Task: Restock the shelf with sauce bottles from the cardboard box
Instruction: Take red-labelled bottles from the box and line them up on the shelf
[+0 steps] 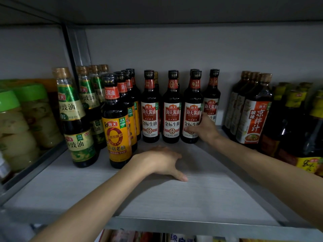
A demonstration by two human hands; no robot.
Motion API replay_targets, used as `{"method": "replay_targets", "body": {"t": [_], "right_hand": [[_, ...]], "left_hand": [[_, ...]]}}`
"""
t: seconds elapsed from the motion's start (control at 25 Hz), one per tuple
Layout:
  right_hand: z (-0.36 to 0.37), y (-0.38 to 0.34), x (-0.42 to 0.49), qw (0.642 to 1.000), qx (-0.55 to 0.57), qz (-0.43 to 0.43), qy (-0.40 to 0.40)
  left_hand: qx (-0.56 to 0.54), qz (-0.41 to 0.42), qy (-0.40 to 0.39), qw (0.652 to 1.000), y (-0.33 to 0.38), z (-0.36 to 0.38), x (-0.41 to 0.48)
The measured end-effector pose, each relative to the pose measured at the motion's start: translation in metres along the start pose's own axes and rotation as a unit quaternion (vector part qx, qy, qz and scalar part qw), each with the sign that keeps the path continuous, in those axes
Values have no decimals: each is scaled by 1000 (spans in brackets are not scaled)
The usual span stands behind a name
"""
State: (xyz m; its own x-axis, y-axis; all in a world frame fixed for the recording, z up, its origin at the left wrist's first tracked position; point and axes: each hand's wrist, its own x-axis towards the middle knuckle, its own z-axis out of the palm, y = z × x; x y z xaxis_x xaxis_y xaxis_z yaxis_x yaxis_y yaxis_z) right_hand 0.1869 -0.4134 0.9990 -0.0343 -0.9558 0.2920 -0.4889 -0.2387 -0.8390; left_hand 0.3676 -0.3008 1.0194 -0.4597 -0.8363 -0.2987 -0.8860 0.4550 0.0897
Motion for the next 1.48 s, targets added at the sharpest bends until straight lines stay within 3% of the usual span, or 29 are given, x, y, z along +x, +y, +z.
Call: {"method": "replay_targets", "body": {"t": [0.32,0.52,0.6,0.72,0.88,1.0,1.16,1.24,1.48], "right_hand": [[-13,-21,-57,998,0,53,-31],[-54,-49,-150,994,-93,35,35],[-74,-60,-193,992,-115,12,53],[-109,-58,-255,993,-106,13,42],[-166,-28,-333,994,-95,46,32],[-216,32,-389,990,-96,105,0],[-266,147,-473,969,-56,229,-74],[-283,209,-520,950,-44,295,-93],[-283,361,-625,834,19,547,-74]], "left_hand": [[-17,5,14,1000,3,6,-9],[-43,-2,79,996,13,6,-19],[-146,51,177,972,36,14,-26],[-346,141,260,890,92,32,-46],[-355,216,256,873,169,62,-63],[-348,243,196,884,238,106,-64],[-326,197,-17,925,326,201,-36],[-308,175,-111,929,371,258,-19],[-321,81,-215,919,444,405,27]]}}
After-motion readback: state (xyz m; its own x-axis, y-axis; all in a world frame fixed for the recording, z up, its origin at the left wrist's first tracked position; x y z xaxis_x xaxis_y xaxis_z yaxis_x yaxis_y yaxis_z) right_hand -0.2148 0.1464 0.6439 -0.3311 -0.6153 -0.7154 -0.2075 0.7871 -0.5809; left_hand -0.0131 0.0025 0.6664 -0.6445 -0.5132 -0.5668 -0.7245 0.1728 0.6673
